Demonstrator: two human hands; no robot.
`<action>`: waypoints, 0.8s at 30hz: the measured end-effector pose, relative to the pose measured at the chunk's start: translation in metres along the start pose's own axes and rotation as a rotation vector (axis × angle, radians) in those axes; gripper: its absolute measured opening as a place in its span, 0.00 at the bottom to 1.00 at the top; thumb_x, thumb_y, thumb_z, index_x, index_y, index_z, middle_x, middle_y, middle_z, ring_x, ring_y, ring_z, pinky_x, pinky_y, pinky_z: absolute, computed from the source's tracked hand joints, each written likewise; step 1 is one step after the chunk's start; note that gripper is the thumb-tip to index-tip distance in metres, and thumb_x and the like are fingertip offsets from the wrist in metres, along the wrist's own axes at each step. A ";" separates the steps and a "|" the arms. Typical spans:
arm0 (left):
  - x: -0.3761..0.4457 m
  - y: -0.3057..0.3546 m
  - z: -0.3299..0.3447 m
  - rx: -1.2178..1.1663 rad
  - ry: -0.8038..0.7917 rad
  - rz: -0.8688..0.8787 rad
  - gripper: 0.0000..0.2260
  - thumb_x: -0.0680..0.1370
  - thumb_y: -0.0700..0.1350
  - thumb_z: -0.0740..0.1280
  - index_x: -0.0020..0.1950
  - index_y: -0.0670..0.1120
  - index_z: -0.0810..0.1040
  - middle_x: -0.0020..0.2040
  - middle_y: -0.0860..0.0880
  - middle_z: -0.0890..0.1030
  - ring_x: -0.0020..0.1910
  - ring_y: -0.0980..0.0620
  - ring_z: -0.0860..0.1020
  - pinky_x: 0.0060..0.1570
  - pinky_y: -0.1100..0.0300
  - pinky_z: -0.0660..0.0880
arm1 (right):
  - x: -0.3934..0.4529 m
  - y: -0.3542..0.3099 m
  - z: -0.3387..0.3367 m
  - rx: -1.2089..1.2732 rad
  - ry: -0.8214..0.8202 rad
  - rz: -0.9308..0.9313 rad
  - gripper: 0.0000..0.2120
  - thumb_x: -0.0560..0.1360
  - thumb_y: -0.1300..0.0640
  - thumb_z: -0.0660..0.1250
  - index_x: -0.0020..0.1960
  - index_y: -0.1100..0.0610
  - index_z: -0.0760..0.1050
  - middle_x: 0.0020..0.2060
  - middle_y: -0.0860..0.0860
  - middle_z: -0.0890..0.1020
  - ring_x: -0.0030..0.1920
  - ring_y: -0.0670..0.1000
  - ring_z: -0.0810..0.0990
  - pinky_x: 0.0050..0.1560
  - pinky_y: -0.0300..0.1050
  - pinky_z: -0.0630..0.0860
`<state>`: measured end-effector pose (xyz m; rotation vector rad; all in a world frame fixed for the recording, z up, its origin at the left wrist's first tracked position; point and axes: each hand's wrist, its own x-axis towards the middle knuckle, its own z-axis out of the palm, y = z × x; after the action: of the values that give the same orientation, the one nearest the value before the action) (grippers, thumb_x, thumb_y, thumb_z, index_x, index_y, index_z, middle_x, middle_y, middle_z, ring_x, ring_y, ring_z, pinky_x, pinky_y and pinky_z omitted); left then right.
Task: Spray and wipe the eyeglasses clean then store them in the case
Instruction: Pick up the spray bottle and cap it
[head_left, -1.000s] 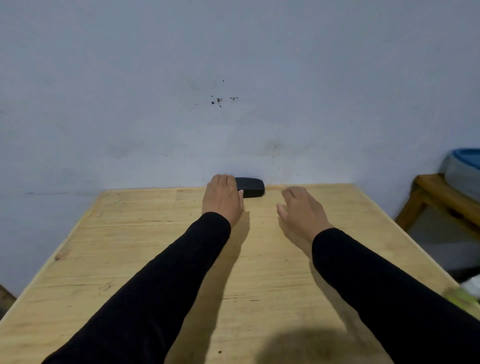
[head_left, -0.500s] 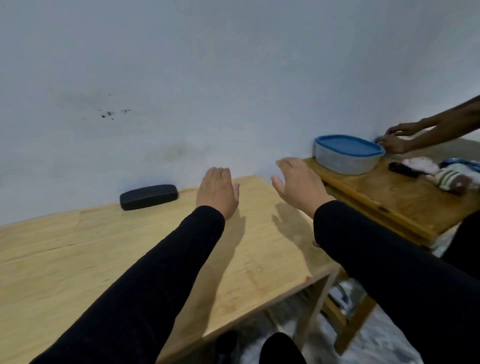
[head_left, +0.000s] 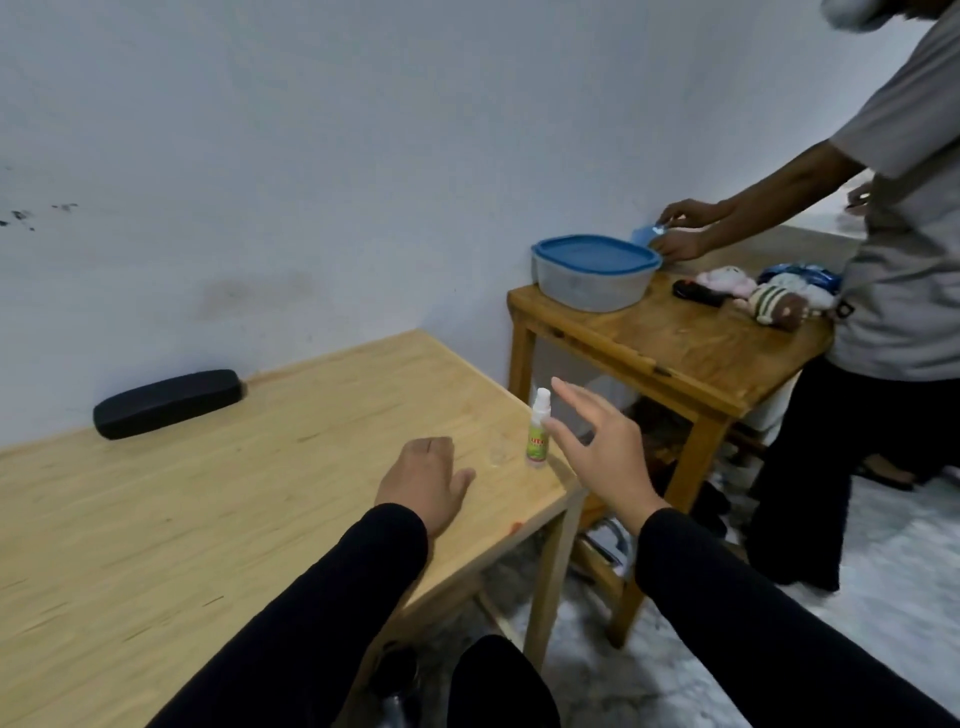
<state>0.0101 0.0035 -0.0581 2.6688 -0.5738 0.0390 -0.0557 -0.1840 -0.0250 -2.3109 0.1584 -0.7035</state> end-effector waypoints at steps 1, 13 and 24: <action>0.000 0.000 0.001 0.000 -0.003 0.004 0.20 0.79 0.54 0.58 0.66 0.45 0.67 0.65 0.45 0.72 0.65 0.48 0.68 0.61 0.55 0.68 | -0.006 0.004 0.004 0.063 0.014 0.036 0.22 0.74 0.56 0.70 0.67 0.53 0.73 0.64 0.49 0.77 0.62 0.39 0.70 0.62 0.31 0.64; 0.010 0.012 0.002 -0.215 0.053 0.019 0.21 0.76 0.54 0.64 0.68 0.54 0.68 0.67 0.50 0.73 0.65 0.51 0.70 0.64 0.58 0.66 | -0.012 0.019 0.036 0.541 0.068 0.298 0.23 0.72 0.64 0.71 0.66 0.53 0.74 0.60 0.49 0.80 0.58 0.43 0.79 0.51 0.29 0.76; 0.031 0.033 0.011 -0.524 0.115 0.009 0.09 0.76 0.43 0.67 0.55 0.51 0.80 0.49 0.54 0.82 0.46 0.61 0.77 0.52 0.67 0.71 | -0.008 0.023 0.033 0.612 0.036 0.303 0.24 0.72 0.66 0.71 0.66 0.54 0.74 0.54 0.45 0.81 0.53 0.35 0.79 0.55 0.33 0.76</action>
<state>0.0246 -0.0400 -0.0518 2.1405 -0.4798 0.0381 -0.0428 -0.1791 -0.0637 -1.6471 0.2627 -0.5427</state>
